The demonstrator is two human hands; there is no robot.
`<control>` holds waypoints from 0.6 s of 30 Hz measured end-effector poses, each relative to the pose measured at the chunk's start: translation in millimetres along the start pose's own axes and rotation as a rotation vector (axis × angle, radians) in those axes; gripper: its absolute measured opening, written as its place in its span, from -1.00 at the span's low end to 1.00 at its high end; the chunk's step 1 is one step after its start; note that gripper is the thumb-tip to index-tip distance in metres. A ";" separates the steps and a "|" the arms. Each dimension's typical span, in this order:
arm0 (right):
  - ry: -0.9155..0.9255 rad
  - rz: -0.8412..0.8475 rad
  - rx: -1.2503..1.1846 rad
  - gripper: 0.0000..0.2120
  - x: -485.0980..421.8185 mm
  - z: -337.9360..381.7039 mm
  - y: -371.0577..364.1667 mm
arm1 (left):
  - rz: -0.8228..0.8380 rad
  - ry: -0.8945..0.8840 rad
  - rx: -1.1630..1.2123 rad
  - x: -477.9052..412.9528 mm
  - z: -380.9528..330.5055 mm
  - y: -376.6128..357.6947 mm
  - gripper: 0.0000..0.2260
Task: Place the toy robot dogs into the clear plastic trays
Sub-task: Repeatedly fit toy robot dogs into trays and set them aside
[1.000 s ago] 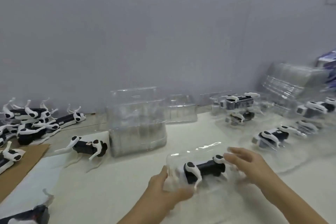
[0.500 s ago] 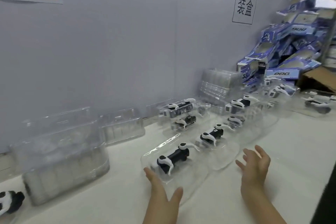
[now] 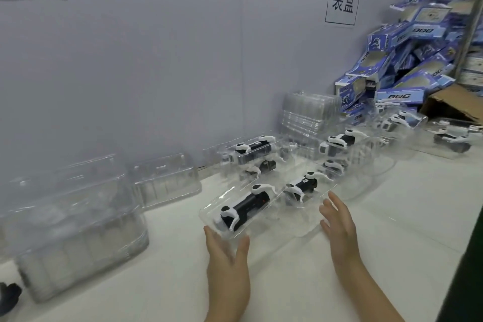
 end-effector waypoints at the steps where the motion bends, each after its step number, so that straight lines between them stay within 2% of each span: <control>1: 0.005 -0.004 -0.002 -0.58 0.2 0.8 0.3 | -0.043 -0.004 0.024 2.5 -1.0 7.1 -0.23; 6: 0.022 -0.009 -0.027 -0.48 2.8 6.2 -0.2 | -0.177 -0.127 0.079 16.9 -15.9 33.4 -0.33; 12: 0.052 -0.028 -0.070 -0.54 0.1 5.9 1.0 | -0.215 -0.347 0.105 37.1 -42.1 30.6 -0.43; 16: 0.054 -0.113 -0.128 -0.78 -3.2 2.5 7.1 | -0.127 -0.374 0.133 29.8 -59.6 -0.2 -0.48; 18: 0.049 -0.170 -0.162 -0.79 -2.8 3.0 11.2 | -0.058 -0.363 0.119 18.9 -65.6 -26.7 -0.51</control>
Point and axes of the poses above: each hand's wrist, its own x-axis away from the middle knuckle, its own y-axis out of the back of the hand, z = x × y, the point moved 7 cm from there along -x, towards the middle knuckle, and after that the axes turned 5 degrees about x, right-handed, at the moved point
